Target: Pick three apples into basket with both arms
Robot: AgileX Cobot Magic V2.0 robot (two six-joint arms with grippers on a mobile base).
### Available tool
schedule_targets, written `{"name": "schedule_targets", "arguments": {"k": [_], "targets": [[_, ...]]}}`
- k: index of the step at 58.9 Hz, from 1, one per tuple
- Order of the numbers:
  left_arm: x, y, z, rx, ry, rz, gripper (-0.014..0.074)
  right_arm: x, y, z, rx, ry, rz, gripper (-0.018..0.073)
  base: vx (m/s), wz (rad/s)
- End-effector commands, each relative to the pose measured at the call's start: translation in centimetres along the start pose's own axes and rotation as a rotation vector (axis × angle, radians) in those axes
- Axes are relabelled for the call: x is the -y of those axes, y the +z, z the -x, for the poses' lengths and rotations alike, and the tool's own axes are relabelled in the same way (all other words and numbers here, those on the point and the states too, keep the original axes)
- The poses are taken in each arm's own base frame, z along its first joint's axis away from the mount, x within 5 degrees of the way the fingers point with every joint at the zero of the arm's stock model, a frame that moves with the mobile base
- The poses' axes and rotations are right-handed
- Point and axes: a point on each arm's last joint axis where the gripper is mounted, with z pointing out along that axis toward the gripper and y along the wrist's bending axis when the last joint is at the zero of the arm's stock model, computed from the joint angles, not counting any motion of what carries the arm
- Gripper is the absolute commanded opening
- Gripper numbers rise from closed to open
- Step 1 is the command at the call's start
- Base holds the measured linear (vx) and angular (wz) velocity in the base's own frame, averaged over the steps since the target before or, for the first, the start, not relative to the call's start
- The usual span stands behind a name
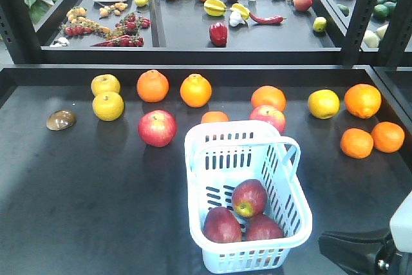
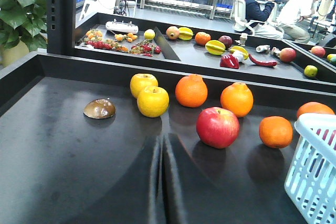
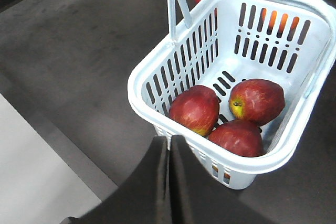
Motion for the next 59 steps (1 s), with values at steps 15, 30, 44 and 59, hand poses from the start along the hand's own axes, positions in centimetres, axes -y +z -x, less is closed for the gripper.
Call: {"name": "schedule_targets", "arguments": {"k": [15, 30, 44, 59], "targets": [[0.3, -0.3, 1.6, 0.118, -0.010, -0.022, -0.0006, 0.2, -0.3, 1.0, 0.057, 0.012, -0.022, -0.0005, 0.00, 0.00], [0.3, -0.3, 1.6, 0.118, -0.010, -0.022, -0.0006, -0.2, -1.3, 1.1, 0.108, -0.023, -0.042, -0.0005, 0.00, 0.00], [0.3, -0.3, 1.6, 0.118, -0.010, -0.022, -0.0006, 0.0, -2.9, 0.3, 0.122, -0.060, -0.174, -0.0005, 0.00, 0.00], [0.3, -0.3, 1.6, 0.118, -0.010, -0.022, -0.0006, 1.3, -2.2, -4.3, 0.324, 0.357, -0.327, -0.0005, 0.00, 0.00]]}}
